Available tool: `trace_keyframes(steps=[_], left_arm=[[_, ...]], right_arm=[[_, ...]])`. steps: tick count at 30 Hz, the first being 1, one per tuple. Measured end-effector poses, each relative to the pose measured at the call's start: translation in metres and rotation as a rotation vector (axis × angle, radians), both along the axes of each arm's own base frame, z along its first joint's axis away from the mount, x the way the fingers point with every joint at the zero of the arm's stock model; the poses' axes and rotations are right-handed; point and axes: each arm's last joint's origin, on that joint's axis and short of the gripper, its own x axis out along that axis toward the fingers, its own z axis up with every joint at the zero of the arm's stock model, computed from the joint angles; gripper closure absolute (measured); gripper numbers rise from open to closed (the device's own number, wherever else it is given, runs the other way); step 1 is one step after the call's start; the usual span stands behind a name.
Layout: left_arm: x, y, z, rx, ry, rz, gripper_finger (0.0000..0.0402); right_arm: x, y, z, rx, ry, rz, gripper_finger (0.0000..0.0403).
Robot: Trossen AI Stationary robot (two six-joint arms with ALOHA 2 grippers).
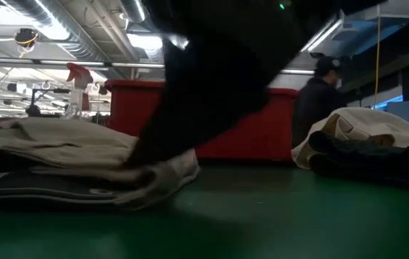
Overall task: Fold Laundry from Bin
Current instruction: Fold the brown shorts
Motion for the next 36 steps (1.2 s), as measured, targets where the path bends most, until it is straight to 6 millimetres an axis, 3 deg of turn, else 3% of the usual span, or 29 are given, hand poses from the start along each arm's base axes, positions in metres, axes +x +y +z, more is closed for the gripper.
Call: trace_keyframes(steps=[10,17,26,36], left_arm=[[-0.019,-0.001,-0.029,-0.014,0.011,0.117,0.0230],[-0.015,-0.001,-0.045,0.002,0.010,0.162,0.0230],[-0.001,0.004,-0.072,0.040,0.037,0.244,0.0230],[0.004,0.007,-0.076,0.058,0.052,0.253,0.0230]], right_arm=[[0.019,0.013,0.048,0.023,-0.083,0.025,0.0181],[0.017,0.009,0.055,-0.049,-0.033,-0.014,0.0181],[-0.020,0.042,0.031,-0.127,0.144,-0.105,0.0181],[-0.003,0.034,-0.003,-0.112,0.127,-0.198,0.0181]])
